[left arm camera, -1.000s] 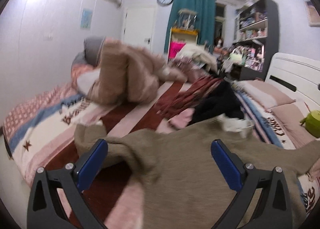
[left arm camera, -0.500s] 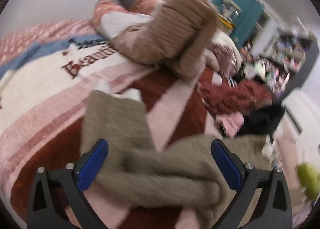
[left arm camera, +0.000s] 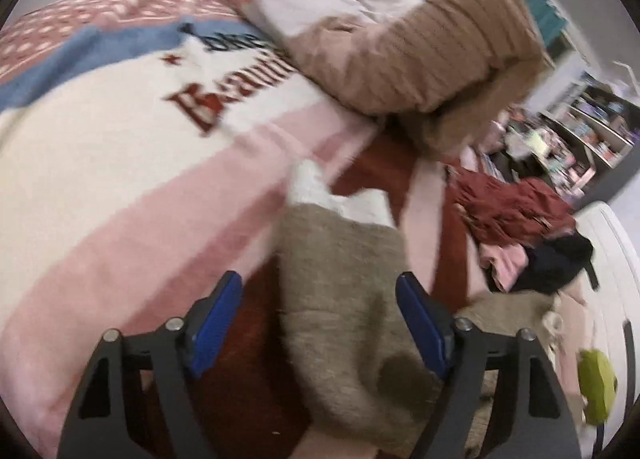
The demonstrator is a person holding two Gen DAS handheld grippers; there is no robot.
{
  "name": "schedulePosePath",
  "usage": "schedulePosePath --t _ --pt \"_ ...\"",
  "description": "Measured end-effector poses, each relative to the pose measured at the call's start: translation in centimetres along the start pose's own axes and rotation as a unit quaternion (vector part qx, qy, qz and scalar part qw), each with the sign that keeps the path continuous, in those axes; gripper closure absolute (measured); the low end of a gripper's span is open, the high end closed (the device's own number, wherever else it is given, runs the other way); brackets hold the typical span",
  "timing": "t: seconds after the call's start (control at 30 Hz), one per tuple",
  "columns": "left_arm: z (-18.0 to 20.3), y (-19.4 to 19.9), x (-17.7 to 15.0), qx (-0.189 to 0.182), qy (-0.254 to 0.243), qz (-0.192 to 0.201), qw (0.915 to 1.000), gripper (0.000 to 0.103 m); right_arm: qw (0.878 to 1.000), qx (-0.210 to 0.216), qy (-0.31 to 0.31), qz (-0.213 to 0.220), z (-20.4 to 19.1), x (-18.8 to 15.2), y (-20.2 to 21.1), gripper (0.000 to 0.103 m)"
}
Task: Fold small clothes
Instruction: 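Grasp the sweater sleeve cuff with the left gripper and lift it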
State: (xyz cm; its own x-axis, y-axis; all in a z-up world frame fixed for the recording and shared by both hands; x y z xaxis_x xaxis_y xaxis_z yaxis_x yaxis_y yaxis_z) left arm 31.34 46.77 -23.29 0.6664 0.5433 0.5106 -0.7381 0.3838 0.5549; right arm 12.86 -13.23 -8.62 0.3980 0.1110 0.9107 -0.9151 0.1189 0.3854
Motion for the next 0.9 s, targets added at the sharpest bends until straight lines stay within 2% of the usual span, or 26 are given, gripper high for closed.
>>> schedulePosePath --t 0.03,0.1,0.17,0.27,0.33,0.47,0.53,0.67,0.77,0.9 --pt "0.3 -0.4 0.0 -0.007 -0.004 -0.009 0.9999 0.043 1.000 -0.001 -0.001 0.001 -0.1 0.0 -0.1 0.000" --pt "1.1 -1.6 -0.3 -0.024 -0.003 -0.038 0.9990 0.083 1.000 0.001 -0.004 0.004 0.0 -0.2 0.0 0.000" --pt "2.4 -1.5 -0.5 -0.008 -0.017 -0.041 0.9990 0.091 1.000 0.003 -0.006 0.007 0.0 -0.3 0.2 0.000" --pt "5.5 0.9 -0.2 0.001 -0.049 -0.011 0.9987 0.094 1.000 -0.005 0.002 0.012 0.4 -0.5 0.8 0.000" --pt "7.8 3.2 0.7 0.022 -0.080 0.025 0.9963 0.094 1.000 -0.001 -0.001 0.015 0.7 -0.6 1.2 0.000" --pt "11.9 8.4 2.2 0.039 -0.122 0.093 0.9875 0.094 1.000 0.010 -0.012 0.018 1.3 -0.6 2.0 0.000" --pt "14.3 10.7 2.2 0.043 -0.147 0.123 0.9804 0.094 1.000 0.007 -0.016 0.020 1.7 -0.7 2.3 0.000" --pt "18.8 13.6 1.9 0.022 -0.185 0.162 0.9691 0.094 0.999 0.001 -0.023 0.022 2.6 -0.7 2.6 0.000" --pt "22.2 14.7 1.2 -0.001 -0.214 0.165 0.9627 0.094 0.999 0.001 -0.028 0.020 3.3 -0.9 2.7 0.000" --pt "26.4 14.2 -0.6 -0.029 -0.246 0.152 0.9569 0.094 0.999 -0.008 -0.032 0.019 4.5 -1.3 2.6 0.000"
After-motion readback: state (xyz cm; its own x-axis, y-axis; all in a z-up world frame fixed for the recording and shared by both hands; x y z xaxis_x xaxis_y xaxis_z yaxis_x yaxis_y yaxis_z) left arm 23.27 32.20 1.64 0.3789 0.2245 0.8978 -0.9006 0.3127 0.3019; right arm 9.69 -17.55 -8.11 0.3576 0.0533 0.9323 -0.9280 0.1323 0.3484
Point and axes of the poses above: each gripper's, at about its wrist camera, not at the fingertips, and y roughly against the way its jaws point, z to its right, x to its top, the point moved 2 cm from there along -y, roughly the way its jaws point, and after that the axes turned 13 degrees about -x, right-handed, at the moved point
